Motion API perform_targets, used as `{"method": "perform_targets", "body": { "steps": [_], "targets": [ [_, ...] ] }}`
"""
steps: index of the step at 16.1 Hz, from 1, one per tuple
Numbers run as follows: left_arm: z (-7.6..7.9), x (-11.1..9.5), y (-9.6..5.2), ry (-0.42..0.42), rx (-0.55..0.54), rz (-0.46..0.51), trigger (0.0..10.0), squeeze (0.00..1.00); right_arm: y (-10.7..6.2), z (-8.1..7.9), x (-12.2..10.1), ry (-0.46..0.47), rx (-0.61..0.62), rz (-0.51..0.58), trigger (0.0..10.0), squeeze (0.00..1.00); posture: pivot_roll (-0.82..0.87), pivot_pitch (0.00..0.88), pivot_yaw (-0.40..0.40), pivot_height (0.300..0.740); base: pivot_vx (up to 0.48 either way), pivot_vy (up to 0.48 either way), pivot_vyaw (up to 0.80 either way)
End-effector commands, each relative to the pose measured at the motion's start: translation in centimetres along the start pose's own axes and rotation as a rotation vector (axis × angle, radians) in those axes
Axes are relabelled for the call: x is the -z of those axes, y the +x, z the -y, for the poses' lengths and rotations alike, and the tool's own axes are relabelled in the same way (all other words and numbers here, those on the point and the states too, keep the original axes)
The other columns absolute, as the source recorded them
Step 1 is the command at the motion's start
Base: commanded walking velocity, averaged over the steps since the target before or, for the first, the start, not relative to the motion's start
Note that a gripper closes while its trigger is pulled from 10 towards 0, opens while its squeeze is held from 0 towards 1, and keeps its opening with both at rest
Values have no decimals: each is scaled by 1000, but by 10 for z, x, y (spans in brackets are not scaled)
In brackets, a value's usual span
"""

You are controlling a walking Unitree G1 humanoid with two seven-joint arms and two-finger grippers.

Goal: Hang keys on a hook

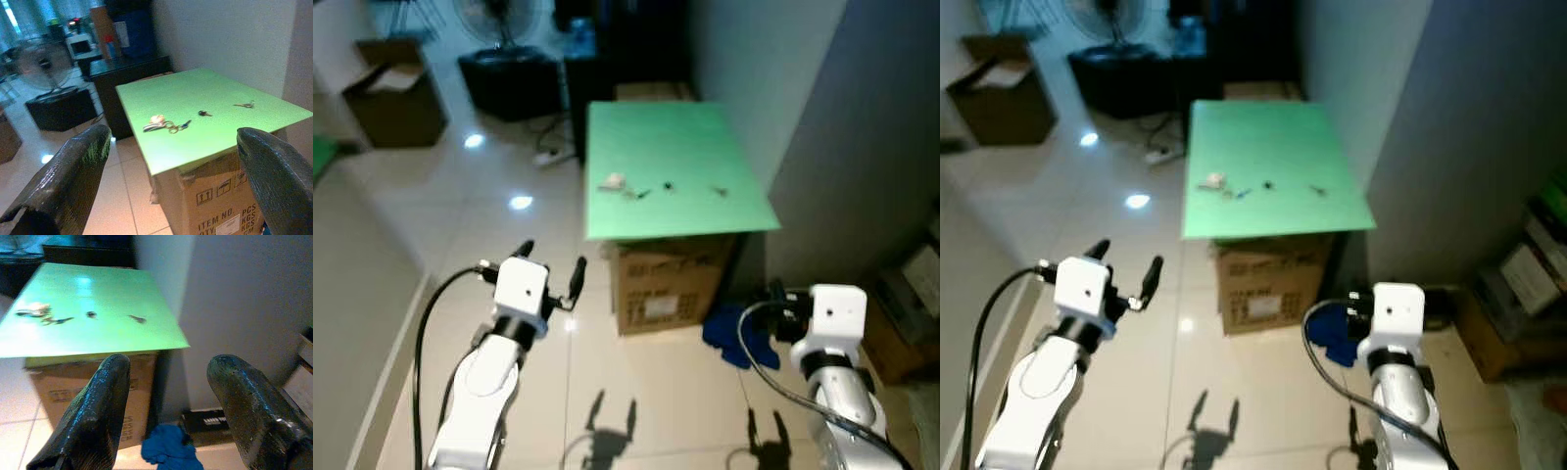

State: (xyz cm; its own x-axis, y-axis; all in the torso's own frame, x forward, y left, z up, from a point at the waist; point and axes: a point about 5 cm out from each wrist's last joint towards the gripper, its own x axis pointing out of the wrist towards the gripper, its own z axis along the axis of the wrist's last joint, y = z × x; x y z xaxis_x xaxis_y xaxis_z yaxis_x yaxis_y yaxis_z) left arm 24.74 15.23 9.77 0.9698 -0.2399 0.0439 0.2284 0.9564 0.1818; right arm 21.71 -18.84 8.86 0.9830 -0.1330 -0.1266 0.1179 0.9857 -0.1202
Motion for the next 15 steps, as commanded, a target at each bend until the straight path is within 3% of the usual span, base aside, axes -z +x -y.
{"method": "perform_targets", "body": {
  "steps": [1,4,8,15],
  "targets": [
    [5,-3,4,-11,22,23,10000,0,0,7,-3,-23,23,16,10000,0,-156,35,24,740,337,0,-538],
    [7,-5,7,-24,19,30,10000,0,5,7,-4,-136,46,37,10000,0,-160,39,30,740,340,0,0],
    [5,-8,12,-39,8,38,10000,0,1,7,-2,-109,26,27,10000,0,-164,46,30,740,367,0,0],
    [7,-5,9,-24,35,28,10000,0,0,7,0,-173,-6,27,10000,0,-162,41,25,740,379,0,0]
  ]
}}
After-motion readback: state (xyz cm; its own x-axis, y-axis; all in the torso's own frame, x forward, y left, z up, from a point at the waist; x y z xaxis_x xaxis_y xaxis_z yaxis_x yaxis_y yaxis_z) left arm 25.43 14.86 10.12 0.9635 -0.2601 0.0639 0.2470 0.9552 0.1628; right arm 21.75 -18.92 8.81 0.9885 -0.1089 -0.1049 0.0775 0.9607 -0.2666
